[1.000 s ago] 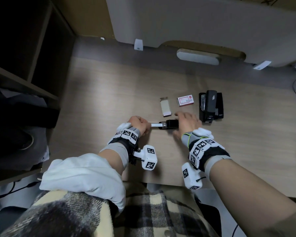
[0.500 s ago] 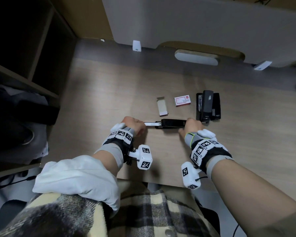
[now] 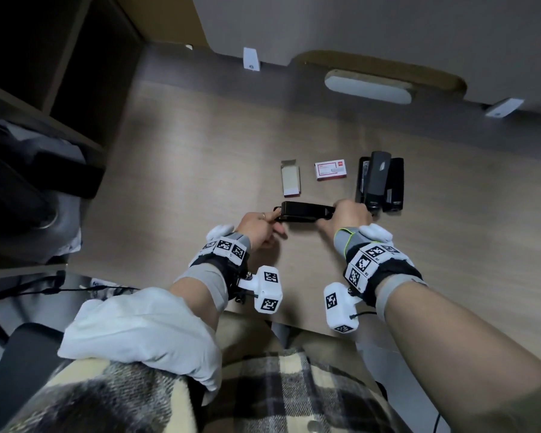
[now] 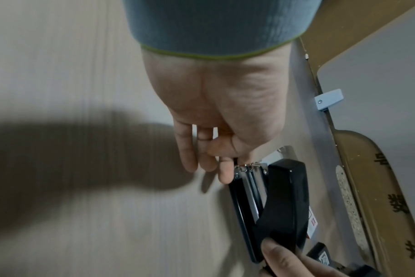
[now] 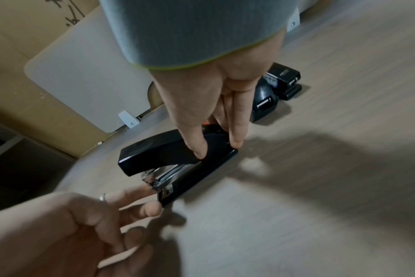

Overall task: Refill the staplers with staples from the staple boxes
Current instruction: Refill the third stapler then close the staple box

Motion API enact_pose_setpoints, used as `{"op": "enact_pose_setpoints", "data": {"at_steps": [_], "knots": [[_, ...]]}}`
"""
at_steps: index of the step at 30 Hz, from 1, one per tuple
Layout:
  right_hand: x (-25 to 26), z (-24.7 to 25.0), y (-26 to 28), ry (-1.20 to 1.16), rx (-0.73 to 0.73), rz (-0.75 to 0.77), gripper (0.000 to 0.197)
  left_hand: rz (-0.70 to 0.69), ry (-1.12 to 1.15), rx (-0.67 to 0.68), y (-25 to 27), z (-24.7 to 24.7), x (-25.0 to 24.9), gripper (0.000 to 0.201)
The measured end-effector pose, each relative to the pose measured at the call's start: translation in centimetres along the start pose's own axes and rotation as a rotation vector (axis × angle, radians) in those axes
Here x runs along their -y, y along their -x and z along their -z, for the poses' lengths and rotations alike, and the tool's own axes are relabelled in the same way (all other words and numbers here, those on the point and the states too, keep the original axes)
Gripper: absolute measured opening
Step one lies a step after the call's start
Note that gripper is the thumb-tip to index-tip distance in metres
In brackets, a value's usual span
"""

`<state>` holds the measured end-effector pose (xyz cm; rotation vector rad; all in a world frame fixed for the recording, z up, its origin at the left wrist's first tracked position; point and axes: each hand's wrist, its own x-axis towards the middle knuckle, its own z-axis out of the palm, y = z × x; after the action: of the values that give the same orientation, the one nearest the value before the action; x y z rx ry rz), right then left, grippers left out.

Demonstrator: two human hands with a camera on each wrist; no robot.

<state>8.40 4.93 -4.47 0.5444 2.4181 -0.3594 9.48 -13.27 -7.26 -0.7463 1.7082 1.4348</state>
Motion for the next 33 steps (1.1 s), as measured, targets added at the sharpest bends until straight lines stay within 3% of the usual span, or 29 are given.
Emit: {"op": "enact_pose_setpoints", "data": {"at_steps": [3,8,11,17,23,28,33], "knots": [[-0.3,0.1,-0.3,0.005,0.004,0.015,0.032,0.000,-0.024,0.006,-0.1,-0.1,0.0,0.034],[-0.7,0.0,-0.2,0.010,-0.004,0.076,0.044,0.050,-0.070,0.019,0.0,0.4,-0.5,0.044],[-0.6,0.1,-0.2,0.063,0.029,0.112,0.036,0.058,-0.107,0.019,0.1,0.3,-0.6,0.043],[0.4,0.3,0.1,0.080,-0.003,0.236,0.051,0.001,-0.033,-0.104,0.3,0.1,-1.0,0.042],[0.6,0.6,0.5,0.127,0.055,0.245,0.030,-0.009,0.034,-0.218,-0.3,0.5,-1.1,0.037],[-0.8,3.2,1.2,-0.002,-0.045,0.194,0.037,-0.078,0.153,-0.236,0.7,-1.7,-4.5,0.012],[-4.7,8.0,1.2,-0.177,-0.223,0.126,0.039,-0.172,0.060,-0.216,0.5,-7.3,-8.6,0.016]]}}
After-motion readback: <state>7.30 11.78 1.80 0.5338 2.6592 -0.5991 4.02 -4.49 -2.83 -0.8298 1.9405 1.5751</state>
